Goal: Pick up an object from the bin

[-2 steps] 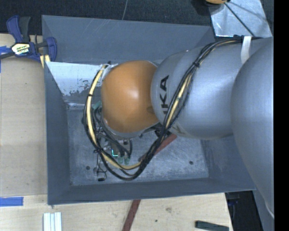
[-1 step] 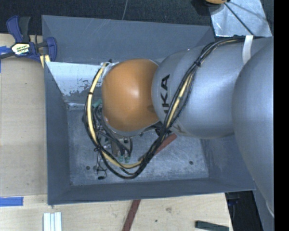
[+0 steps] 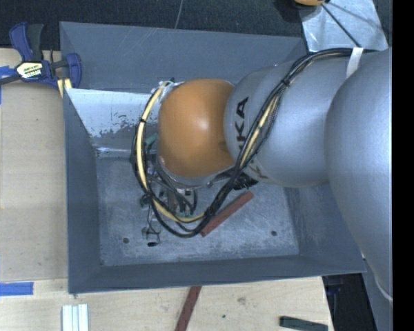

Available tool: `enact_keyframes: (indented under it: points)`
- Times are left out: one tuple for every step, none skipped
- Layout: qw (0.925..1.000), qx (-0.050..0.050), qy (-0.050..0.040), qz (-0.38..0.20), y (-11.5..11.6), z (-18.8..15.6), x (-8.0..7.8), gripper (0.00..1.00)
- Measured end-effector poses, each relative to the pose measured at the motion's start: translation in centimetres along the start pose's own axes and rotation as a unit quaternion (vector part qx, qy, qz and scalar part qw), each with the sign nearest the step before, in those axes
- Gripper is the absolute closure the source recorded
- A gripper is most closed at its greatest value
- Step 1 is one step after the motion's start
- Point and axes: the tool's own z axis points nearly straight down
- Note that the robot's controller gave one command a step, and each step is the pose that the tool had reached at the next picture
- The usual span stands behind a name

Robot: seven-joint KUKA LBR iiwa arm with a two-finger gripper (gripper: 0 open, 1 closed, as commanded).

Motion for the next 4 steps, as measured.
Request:
enact_keyframes:
  points:
    - [0.9992,0.0,-0.0008,-0.04,-3.1,0.9,-4.4,0.0]
    - [0.9988,0.0,-0.0021,-0.049,-4.5,4.4,-6.7,0.0]
    - [0.9995,-0.001,-0.0013,-0.032,-5.0,9.0,-2.1,1.0]
    - [0.9995,-0.001,-0.0013,-0.032,-5.0,9.0,-2.1,1.0]
